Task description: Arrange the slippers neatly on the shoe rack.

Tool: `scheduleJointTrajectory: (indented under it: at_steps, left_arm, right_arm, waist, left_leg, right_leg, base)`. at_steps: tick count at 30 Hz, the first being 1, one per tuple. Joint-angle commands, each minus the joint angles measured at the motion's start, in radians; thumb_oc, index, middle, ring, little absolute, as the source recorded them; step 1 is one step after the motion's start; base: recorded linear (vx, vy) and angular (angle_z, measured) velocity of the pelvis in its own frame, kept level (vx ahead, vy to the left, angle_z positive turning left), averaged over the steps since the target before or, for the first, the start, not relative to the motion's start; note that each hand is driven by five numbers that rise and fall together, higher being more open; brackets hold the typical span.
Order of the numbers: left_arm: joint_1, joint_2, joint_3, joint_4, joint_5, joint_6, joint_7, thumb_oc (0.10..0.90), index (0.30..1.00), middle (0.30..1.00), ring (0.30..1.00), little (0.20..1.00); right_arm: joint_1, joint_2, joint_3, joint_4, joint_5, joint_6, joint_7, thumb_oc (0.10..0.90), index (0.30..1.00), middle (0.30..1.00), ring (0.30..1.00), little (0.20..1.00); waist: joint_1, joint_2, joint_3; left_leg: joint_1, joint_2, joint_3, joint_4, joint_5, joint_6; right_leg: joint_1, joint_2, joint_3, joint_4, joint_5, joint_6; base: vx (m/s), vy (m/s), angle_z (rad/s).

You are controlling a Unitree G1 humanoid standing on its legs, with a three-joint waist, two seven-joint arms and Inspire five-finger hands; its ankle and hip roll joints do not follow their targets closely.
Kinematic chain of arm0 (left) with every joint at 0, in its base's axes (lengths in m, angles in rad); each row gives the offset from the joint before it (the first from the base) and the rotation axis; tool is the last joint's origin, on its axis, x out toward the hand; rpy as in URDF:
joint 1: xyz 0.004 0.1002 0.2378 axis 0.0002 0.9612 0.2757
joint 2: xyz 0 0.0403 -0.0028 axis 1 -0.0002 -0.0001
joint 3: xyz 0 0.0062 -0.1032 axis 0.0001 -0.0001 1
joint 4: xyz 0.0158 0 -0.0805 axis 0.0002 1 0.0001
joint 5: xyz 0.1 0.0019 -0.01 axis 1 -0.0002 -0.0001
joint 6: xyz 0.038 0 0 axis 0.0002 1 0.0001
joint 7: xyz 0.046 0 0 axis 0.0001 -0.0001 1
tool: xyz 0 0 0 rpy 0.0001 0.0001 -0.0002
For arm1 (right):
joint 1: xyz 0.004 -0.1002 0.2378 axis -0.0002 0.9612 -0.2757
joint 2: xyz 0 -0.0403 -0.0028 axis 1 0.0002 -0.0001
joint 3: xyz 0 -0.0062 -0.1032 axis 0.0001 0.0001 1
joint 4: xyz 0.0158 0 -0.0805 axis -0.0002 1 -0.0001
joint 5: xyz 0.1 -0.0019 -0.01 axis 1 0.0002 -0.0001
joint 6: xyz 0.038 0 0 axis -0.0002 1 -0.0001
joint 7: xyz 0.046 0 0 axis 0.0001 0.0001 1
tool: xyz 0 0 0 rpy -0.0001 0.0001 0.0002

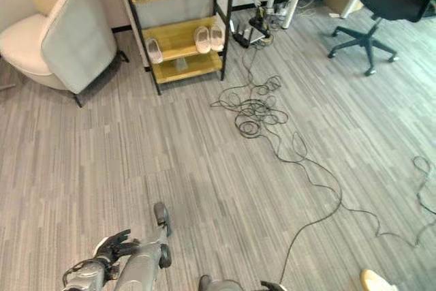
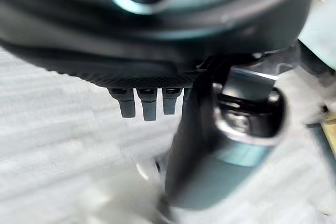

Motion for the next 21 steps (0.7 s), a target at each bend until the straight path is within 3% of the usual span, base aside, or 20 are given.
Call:
scheduleJointTrajectory:
  at_steps: [1, 2, 3, 4, 5, 6, 7, 8, 9, 10, 11, 13, 15, 18, 19, 21]
  left_arm:
    - [0.093, -0.021, -0.059, 0.026, 0.055, 0.022, -0.013, 0.800, 0.900, 0.900, 0.900, 0.900]
    - [0.072, -0.010, -0.071, -0.007, 0.066, 0.016, -0.009, 0.800, 0.900, 0.900, 0.900, 0.900]
    - [0.065, -0.008, -0.074, -0.032, 0.051, 0.015, -0.007, 0.800, 0.900, 0.900, 0.900, 0.900]
    - [0.052, -0.003, -0.075, -0.065, 0.020, 0.010, 0.003, 0.800, 0.900, 0.900, 0.900, 0.900]
    - [0.025, 0.001, -0.076, -0.103, -0.033, -0.001, 0.014, 0.800, 0.900, 0.900, 0.900, 0.900]
    - [0.025, 0.001, -0.076, -0.103, -0.033, -0.001, 0.014, 0.800, 0.900, 0.900, 0.900, 0.900]
    - [-0.007, -0.002, -0.086, -0.116, -0.063, -0.011, 0.020, 0.800, 0.900, 0.900, 0.900, 0.900]
    - [-0.018, -0.004, -0.095, -0.118, -0.066, -0.013, 0.016, 0.800, 0.900, 0.900, 0.900, 0.900]
    - [-0.018, -0.004, -0.095, -0.118, -0.066, -0.013, 0.016, 0.800, 0.900, 0.900, 0.900, 0.900]
    - [-0.028, -0.010, -0.112, -0.114, -0.048, -0.018, 0.013, 0.800, 0.900, 0.900, 0.900, 0.900]
    - [-0.028, -0.010, -0.112, -0.114, -0.048, -0.018, 0.013, 0.800, 0.900, 0.900, 0.900, 0.900]
    - [-0.035, -0.018, -0.123, -0.098, -0.004, -0.025, 0.010, 0.800, 0.900, 0.900, 0.900, 0.900]
    - [-0.029, -0.023, -0.120, -0.066, 0.036, -0.023, 0.009, 0.800, 0.900, 0.900, 0.900, 0.900]
    - [-0.013, -0.027, -0.114, -0.029, 0.072, -0.019, 0.007, 0.800, 0.900, 0.900, 0.900, 0.900]
    - [0.007, -0.028, -0.110, -0.004, 0.095, -0.016, 0.006, 0.800, 0.900, 0.900, 0.900, 0.900]
    - [0.020, -0.028, -0.115, 0.013, 0.124, -0.006, 0.009, 0.800, 0.900, 0.900, 0.900, 0.900]
  right_arm:
    - [0.085, -0.025, -0.005, -0.074, 0.000, 0.010, 0.008, 0.800, 0.900, 0.900, 0.900, 0.900]
    - [0.082, -0.033, -0.022, -0.099, 0.018, 0.011, 0.017, 0.800, 0.900, 0.900, 0.900, 0.900]
    - [0.076, -0.036, -0.025, -0.120, 0.026, 0.009, 0.015, 0.800, 0.900, 0.900, 0.900, 0.900]
    - [0.073, -0.042, -0.031, -0.138, 0.038, 0.004, 0.011, 0.800, 0.900, 0.900, 0.900, 0.900]
    - [0.064, -0.046, -0.033, -0.157, 0.053, -0.008, 0.003, 0.800, 0.900, 0.900, 0.900, 0.900]
    - [0.064, -0.046, -0.033, -0.157, 0.053, -0.008, 0.003, 0.800, 0.900, 0.900, 0.900, 0.900]
    - [0.051, -0.050, -0.025, -0.166, 0.057, -0.015, 0.001, 0.800, 0.900, 0.900, 0.900, 0.900]
    - [0.048, -0.052, -0.023, -0.164, 0.056, -0.017, 0.002, 0.800, 0.900, 0.900, 0.900, 0.900]
    - [0.047, -0.052, -0.023, -0.164, 0.056, -0.017, 0.002, 0.800, 0.900, 0.900, 0.900, 0.900]
    - [0.045, -0.058, -0.023, -0.158, 0.062, -0.019, 0.003, 0.800, 0.900, 0.900, 0.900, 0.900]
    - [0.045, -0.059, -0.023, -0.158, 0.062, -0.019, 0.003, 0.800, 0.900, 0.900, 0.900, 0.900]
    - [0.053, -0.063, -0.043, -0.160, 0.084, -0.015, 0.011, 0.800, 0.900, 0.900, 0.900, 0.900]
    - [0.060, -0.061, -0.072, -0.152, 0.092, -0.013, 0.013, 0.800, 0.900, 0.900, 0.900, 0.900]
    - [0.073, -0.065, -0.097, -0.137, 0.106, -0.011, 0.017, 0.800, 0.900, 0.900, 0.900, 0.900]
    - [0.081, -0.076, -0.108, -0.126, 0.110, -0.010, 0.019, 0.800, 0.900, 0.900, 0.900, 0.900]
    - [0.087, -0.084, -0.109, -0.120, 0.106, -0.009, 0.022, 0.800, 0.900, 0.900, 0.900, 0.900]
  waist:
    - [-0.002, -0.018, -0.030]
    - [-0.021, -0.034, -0.014]
    - [-0.030, -0.020, 0.001]
    - [-0.041, -0.004, 0.016]
    - [-0.070, 0.033, 0.050]
    - [-0.071, 0.032, 0.051]
    - [-0.111, 0.046, 0.078]
    - [-0.130, 0.046, 0.086]
    - [-0.131, 0.046, 0.089]
    - [-0.161, 0.034, 0.096]
    - [-0.162, 0.035, 0.098]
    - [-0.197, 0.026, 0.087]
    - [-0.220, 0.041, 0.083]
    - [-0.241, 0.054, 0.074]
    - [-0.249, 0.052, 0.056]
    - [-0.254, 0.054, 0.039]
  left_leg:
    - [-0.043, 0.074, -0.017, 0.104, 0.014, -0.020]
    - [0.008, 0.035, -0.004, 0.136, -0.051, 0.029]
    - [0.047, 0.037, -0.009, 0.129, -0.070, 0.047]
    - [0.095, 0.031, -0.005, 0.111, -0.095, 0.065]
    - [0.196, 0.028, -0.030, 0.059, -0.126, 0.074]
    - [0.198, 0.026, -0.031, 0.059, -0.127, 0.074]
    - [0.278, 0.013, -0.050, 0.032, -0.156, 0.063]
    - [0.305, 0.003, -0.059, 0.028, -0.170, 0.056]
    - [0.307, 0.003, -0.061, 0.028, -0.171, 0.055]
    - [0.367, -0.021, -0.082, 0.016, -0.212, 0.041]
    - [0.370, -0.019, -0.083, 0.016, -0.213, 0.040]
    - [0.450, -0.029, -0.101, -0.014, -0.261, 0.004]
    - [0.497, -0.011, -0.117, -0.015, -0.289, -0.015]
    - [0.549, 0.002, -0.135, -0.009, -0.322, -0.028]
    - [0.586, 0.007, -0.144, 0.011, -0.354, -0.036]
    - [0.601, 0.018, -0.149, 0.040, -0.363, -0.045]
  right_leg:
    - [0.026, -0.122, -0.182, 0.185, -0.041, 0.119]
    - [-0.059, -0.180, -0.156, 0.420, 0.198, 0.164]
    - [-0.136, -0.193, -0.153, 0.560, 0.262, 0.161]
    - [-0.200, -0.213, -0.175, 0.643, 0.297, 0.161]
    - [-0.316, -0.203, -0.205, 0.737, 0.234, 0.133]
    - [-0.315, -0.206, -0.205, 0.740, 0.232, 0.133]
    - [-0.415, -0.159, -0.237, 0.669, 0.125, 0.106]
    - [-0.433, -0.141, -0.248, 0.591, 0.087, 0.100]
    - [-0.429, -0.141, -0.250, 0.591, 0.086, 0.099]
    - [-0.472, -0.125, -0.232, 0.360, 0.101, 0.101]
    - [-0.467, -0.124, -0.233, 0.356, 0.102, 0.100]
    - [-0.511, -0.172, -0.218, 0.081, 0.190, 0.143]
    - [-0.544, -0.207, -0.211, 0.024, 0.232, 0.167]
    - [-0.560, -0.228, -0.183, 0.035, 0.251, 0.176]
    - [-0.552, -0.237, -0.172, 0.068, 0.275, 0.176]
    - [-0.540, -0.227, -0.166, 0.090, 0.281, 0.163]
  base:
    - [0.52, 0.286, -0.46]
    - [0.41, 0.277, -0.42]
    - [0.54, 0.365, -0.42]
    - [0.49, 0.294, -0.07]
    - [0.38, 0.206, 0.38]
    - [0.58, 0.136, 0.84]
    - [0.48, -0.007, 0.76]
    - [0.48, -0.008, 0.44]
    - [0.51, -0.129, 0.31]
    - [0.36, -0.103, 0.45]
    - [0.59, -0.184, 0.54]
    - [0.62, -0.250, 0.44]
    - [0.50, -0.202, 0.60]
    - [0.45, -0.230, 0.44]
    - [0.47, -0.286, 0.47]
    - [0.40, -0.278, 0.37]
